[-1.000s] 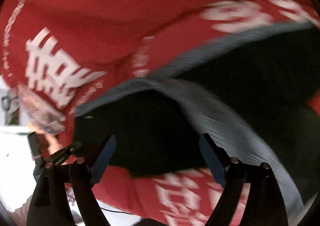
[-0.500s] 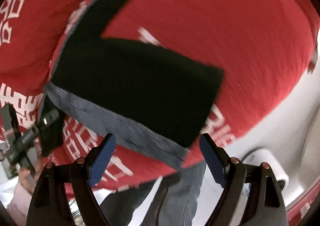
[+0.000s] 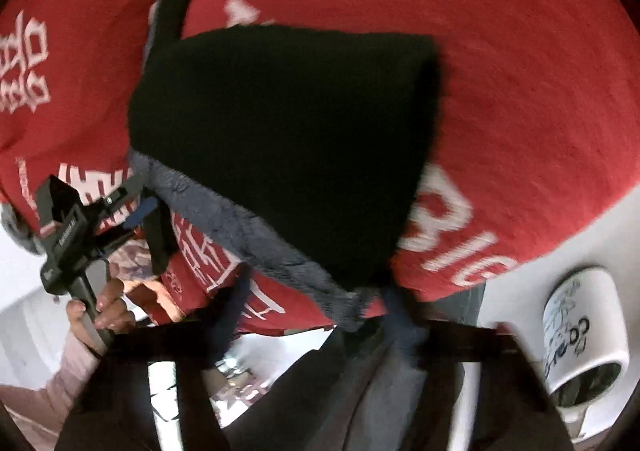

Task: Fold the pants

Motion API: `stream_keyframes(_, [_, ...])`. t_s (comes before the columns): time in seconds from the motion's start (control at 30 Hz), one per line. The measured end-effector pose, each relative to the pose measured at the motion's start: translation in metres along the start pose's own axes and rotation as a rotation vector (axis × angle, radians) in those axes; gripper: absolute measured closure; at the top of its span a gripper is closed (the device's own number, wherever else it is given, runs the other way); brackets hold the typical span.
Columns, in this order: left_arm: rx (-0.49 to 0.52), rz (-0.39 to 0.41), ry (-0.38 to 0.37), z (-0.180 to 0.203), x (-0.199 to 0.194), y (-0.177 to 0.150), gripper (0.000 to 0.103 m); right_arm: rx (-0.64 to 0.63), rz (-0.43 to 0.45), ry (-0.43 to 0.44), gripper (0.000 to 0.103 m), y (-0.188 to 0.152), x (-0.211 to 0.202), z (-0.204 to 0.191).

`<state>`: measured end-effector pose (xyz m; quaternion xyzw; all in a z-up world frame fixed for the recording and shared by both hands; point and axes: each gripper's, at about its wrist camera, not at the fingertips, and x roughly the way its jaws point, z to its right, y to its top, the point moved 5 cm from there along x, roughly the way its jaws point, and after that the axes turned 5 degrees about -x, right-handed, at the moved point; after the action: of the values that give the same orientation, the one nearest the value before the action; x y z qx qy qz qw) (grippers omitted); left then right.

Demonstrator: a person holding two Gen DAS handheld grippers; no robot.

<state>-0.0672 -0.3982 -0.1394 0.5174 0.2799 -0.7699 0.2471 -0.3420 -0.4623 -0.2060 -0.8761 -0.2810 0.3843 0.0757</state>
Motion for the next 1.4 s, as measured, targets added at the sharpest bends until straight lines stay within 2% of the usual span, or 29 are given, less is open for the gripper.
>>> stream_keyframes(0.07, [-0.023, -0.019, -0.032, 0.005, 0.003, 0.003, 0.060, 0.025, 0.032, 0.098, 0.095, 0.004, -0.017, -0.007])
stream_keyframes(0.2, [-0.021, 0.034, -0.070, 0.026, -0.016, 0.018, 0.060, -0.068, 0.095, 0.208, 0.095, 0.028, -0.047, -0.057])
stream_keyframes(0.27, [-0.013, 0.095, -0.095, 0.039, -0.038, 0.036, 0.060, -0.125, 0.145, 0.256, 0.095, 0.056, -0.065, -0.088])
stream_keyframes(0.33, [-0.005, 0.171, -0.083, 0.050, -0.057, 0.057, 0.060, -0.183, 0.198, 0.308, 0.095, 0.092, -0.082, -0.119])
stream_keyframes(0.43, [0.010, 0.284, -0.019, 0.060, -0.083, 0.091, 0.055, -0.232, 0.268, 0.357, 0.095, 0.151, -0.102, -0.152])
stream_keyframes(0.5, [0.006, 0.348, 0.039, 0.050, -0.102, 0.102, 0.024, -0.236, 0.301, 0.329, 0.091, 0.192, -0.110, -0.162])
stream_keyframes(0.53, [0.000, 0.393, 0.070, 0.043, -0.111, 0.106, 0.020, -0.237, 0.302, 0.288, 0.091, 0.213, -0.110, -0.164])
stream_keyframes(0.6, [-0.005, 0.422, 0.110, 0.034, -0.119, 0.109, 0.020, -0.245, 0.293, 0.137, 0.088, 0.247, -0.108, -0.165])
stream_keyframes(0.67, [-0.026, 0.414, 0.152, 0.019, -0.118, 0.105, 0.020, -0.266, 0.279, 0.028, 0.087, 0.256, -0.106, -0.171])
stream_keyframes(0.7, [-0.037, 0.404, 0.167, 0.013, -0.116, 0.104, 0.020, -0.277, 0.277, 0.001, 0.086, 0.257, -0.109, -0.170])
stream_keyframes(0.87, [-0.099, 0.318, 0.233, -0.017, -0.088, 0.087, 0.020, -0.294, 0.303, -0.035, 0.084, 0.246, -0.103, -0.163])
stream_keyframes(0.97, [-0.100, 0.285, 0.257, -0.019, -0.068, 0.082, 0.020, -0.243, 0.268, 0.011, 0.078, 0.262, -0.094, -0.167])
stream_keyframes(1.03, [-0.088, 0.271, 0.275, -0.014, -0.058, 0.079, 0.020, -0.212, 0.253, 0.082, 0.058, 0.271, -0.086, -0.172])
stream_keyframes(1.1, [-0.075, 0.258, 0.282, -0.008, -0.046, 0.080, 0.020, -0.174, 0.258, 0.183, 0.003, 0.274, -0.084, -0.176])
stream_keyframes(1.17, [-0.060, 0.253, 0.296, -0.002, -0.041, 0.082, 0.020, -0.126, 0.293, 0.268, 0.000, 0.275, -0.090, -0.178])
stream_keyframes(1.2, [-0.050, 0.249, 0.301, 0.000, -0.038, 0.083, 0.020, -0.118, 0.301, 0.261, 0.000, 0.274, -0.094, -0.177])
stream_keyframes(1.23, [-0.047, 0.245, 0.304, 0.001, -0.036, 0.083, 0.020, -0.133, 0.310, 0.217, 0.000, 0.273, -0.098, -0.176])
stream_keyframes(1.33, [-0.047, 0.252, 0.312, 0.001, -0.036, 0.080, 0.020, -0.227, 0.349, -0.047, 0.001, 0.264, -0.110, -0.167])
stream_keyframes(1.4, [-0.060, 0.251, 0.313, -0.002, -0.036, 0.078, 0.020, -0.262, 0.371, -0.148, 0.007, 0.250, -0.114, -0.153])
